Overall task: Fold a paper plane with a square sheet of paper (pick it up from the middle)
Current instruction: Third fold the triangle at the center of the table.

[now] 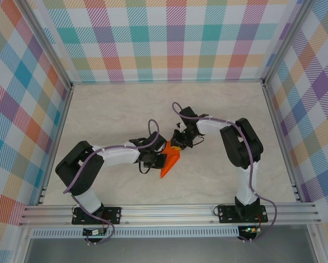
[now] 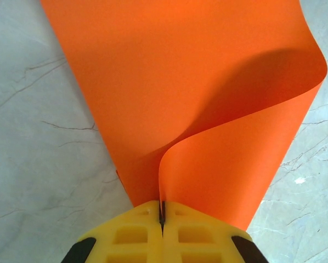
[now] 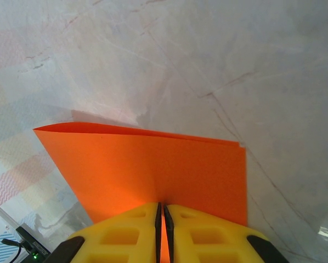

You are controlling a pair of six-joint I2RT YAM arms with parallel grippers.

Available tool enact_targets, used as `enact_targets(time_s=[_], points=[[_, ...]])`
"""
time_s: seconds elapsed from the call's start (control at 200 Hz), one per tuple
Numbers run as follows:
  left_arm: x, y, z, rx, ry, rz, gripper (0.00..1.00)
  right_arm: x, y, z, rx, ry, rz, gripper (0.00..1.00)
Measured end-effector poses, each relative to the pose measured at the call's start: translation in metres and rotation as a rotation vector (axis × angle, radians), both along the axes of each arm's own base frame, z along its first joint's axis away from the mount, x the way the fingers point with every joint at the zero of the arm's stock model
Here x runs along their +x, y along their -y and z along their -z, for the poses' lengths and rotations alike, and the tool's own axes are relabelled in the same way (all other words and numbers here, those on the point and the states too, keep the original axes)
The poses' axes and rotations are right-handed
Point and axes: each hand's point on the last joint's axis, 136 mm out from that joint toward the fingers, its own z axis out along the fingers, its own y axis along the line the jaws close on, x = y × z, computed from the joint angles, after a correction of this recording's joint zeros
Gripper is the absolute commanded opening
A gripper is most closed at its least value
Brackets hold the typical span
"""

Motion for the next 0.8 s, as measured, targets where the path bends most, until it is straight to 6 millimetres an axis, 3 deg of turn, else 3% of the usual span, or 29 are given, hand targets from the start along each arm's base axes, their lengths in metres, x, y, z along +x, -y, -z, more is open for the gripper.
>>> enact_targets(time_s=[0.48,0.67,0.8], points=[[0.0,0.0,0.0,-0.005,-0.005,-0.018,0.0,0.0,0.004,-0.008,-0.037,0.026,0.009,0.15],[0.0,0.0,0.0,-0.014,0.002,-0.021,0.0,-0.003,0.023,-0.054,-0.05,0.16,0.059,0.14],[0.0,0.0,0.0,-0.016,0.004,-0.021,0.0,-0.02,0.036,-0.077,0.006,0.232,0.116,0.13]])
